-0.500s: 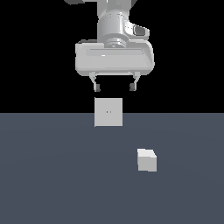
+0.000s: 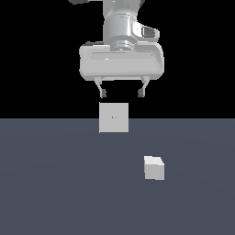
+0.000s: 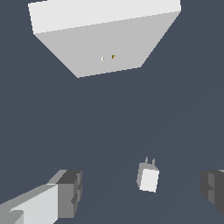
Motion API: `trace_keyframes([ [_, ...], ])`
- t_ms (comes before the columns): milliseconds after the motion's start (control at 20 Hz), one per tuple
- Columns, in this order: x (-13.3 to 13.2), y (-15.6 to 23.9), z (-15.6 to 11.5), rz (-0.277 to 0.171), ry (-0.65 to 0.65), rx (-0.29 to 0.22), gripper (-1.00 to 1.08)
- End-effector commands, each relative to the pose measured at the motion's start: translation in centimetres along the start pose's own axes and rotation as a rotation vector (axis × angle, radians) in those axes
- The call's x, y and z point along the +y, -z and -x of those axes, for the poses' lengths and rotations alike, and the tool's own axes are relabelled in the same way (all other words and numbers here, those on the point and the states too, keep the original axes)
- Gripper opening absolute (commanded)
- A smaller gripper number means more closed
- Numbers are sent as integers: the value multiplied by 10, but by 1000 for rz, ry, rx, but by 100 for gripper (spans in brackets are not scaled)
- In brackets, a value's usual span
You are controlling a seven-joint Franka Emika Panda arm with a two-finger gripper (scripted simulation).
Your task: Plug the charger into the wall socket.
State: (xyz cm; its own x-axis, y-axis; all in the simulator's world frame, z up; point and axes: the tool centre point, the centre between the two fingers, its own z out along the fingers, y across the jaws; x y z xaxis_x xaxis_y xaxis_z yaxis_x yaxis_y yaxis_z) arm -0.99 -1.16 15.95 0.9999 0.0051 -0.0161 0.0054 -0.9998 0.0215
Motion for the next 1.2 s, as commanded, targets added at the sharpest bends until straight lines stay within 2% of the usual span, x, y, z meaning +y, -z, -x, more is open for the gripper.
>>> trace_keyframes([
  [0, 3, -4, 4, 0, -8, 9, 100],
  [1150, 42, -79, 68, -3, -141, 181, 100],
])
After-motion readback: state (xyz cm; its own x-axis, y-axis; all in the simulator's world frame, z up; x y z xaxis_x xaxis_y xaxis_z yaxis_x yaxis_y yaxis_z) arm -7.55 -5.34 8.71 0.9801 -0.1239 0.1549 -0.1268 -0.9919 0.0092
